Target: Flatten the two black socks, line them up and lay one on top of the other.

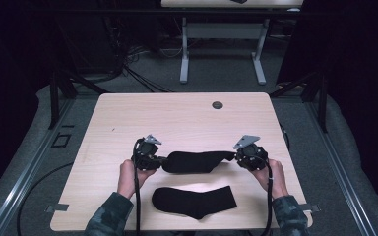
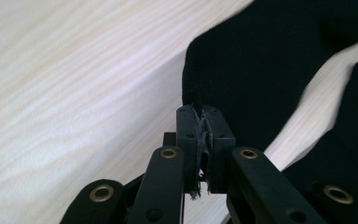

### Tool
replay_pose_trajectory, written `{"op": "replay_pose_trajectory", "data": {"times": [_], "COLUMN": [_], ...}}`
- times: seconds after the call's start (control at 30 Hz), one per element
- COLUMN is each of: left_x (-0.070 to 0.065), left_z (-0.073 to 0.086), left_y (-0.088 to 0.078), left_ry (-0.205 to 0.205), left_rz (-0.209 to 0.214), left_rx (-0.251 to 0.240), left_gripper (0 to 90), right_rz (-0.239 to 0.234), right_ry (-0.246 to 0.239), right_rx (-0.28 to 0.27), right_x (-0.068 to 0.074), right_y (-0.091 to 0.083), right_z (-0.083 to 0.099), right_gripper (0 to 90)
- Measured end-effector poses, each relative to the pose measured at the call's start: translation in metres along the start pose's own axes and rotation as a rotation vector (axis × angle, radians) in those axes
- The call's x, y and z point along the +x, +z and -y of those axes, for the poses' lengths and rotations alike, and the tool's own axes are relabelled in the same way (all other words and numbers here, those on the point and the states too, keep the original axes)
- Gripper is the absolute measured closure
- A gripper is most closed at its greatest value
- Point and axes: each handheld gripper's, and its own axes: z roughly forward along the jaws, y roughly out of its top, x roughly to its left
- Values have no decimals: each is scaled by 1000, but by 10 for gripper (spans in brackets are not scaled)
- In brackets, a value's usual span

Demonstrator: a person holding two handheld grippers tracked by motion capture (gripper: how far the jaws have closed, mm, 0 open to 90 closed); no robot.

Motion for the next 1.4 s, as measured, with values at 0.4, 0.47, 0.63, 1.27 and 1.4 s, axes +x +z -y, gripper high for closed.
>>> {"op": "replay_pose_trajectory", "data": {"times": [0.4,0.47,0.63,1.27,1.4], "left_x": [13,13,8,5,7], "left_z": [17,17,16,22,24], "left_y": [6,5,13,29,27], "left_ry": [-57,-52,-10,60,58], "left_rz": [-97,-135,-217,-298,-293], "left_rx": [3,-15,-9,70,70], "left_gripper": [339,297,248,208,200], "right_rz": [-190,-158,-119,-75,-87], "right_ry": [139,183,267,302,292], "right_rx": [0,-11,-19,97,113], "right_x": [-4,-5,-1,6,8], "right_y": [-4,-2,18,52,51], "right_z": [25,22,15,17,18], "right_gripper": [445,375,236,153,143]}}
